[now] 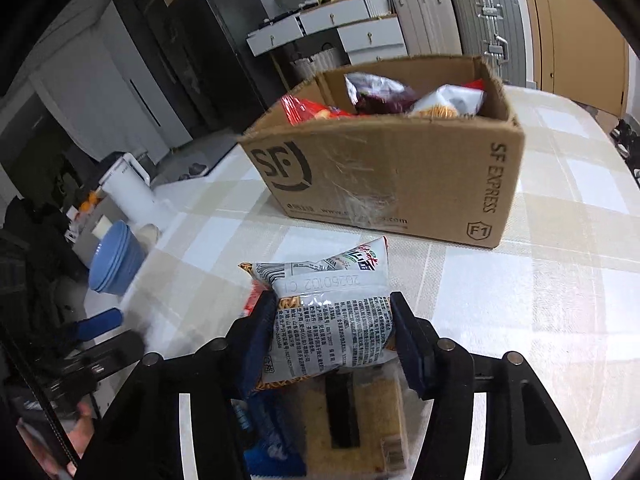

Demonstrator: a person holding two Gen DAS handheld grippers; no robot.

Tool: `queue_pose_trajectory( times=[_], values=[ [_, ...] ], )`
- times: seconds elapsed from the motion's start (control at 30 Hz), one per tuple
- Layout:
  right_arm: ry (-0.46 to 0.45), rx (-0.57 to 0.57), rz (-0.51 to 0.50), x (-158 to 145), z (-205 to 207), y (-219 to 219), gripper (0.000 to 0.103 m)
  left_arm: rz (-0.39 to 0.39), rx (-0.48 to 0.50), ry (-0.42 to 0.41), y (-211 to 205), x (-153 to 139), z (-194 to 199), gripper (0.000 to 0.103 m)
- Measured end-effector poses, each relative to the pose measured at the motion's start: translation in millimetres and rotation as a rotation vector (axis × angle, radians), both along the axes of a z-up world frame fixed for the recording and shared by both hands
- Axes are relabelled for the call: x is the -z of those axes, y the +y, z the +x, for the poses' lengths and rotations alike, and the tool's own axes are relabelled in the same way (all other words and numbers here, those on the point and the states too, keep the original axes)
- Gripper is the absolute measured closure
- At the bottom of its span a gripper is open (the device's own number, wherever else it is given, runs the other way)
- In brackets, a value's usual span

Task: Organize snacks
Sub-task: 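Lift the white chip bag with the right tool while the left tool grasps the red packet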

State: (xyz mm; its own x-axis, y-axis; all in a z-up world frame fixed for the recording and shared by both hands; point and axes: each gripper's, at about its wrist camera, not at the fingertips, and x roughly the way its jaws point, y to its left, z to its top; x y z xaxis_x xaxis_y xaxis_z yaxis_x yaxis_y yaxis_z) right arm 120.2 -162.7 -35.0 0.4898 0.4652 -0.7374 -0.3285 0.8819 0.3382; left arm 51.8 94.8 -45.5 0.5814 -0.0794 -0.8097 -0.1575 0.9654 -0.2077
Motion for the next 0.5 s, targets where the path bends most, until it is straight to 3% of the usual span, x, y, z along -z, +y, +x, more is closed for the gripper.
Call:
queue_pose_trajectory(
  times=[0.27, 0.4, 0.5],
  values=[
    [-0.07, 0.023, 0.072, -38, -37, -23, 0.046, -0.007, 0.025, 0.02, -10, 4, 12, 0.001],
    [-0.1, 0.045, 0.094, -50, -58, -38, 0.046, -0.026, 0.056, -0.008, -23, -2, 26, 0.001],
    [-0.084, 0.057, 0.091, -46, -66, -46, 0.046, 0.027, 0.099, -0.01, -41, -3, 39, 0.001]
  ],
)
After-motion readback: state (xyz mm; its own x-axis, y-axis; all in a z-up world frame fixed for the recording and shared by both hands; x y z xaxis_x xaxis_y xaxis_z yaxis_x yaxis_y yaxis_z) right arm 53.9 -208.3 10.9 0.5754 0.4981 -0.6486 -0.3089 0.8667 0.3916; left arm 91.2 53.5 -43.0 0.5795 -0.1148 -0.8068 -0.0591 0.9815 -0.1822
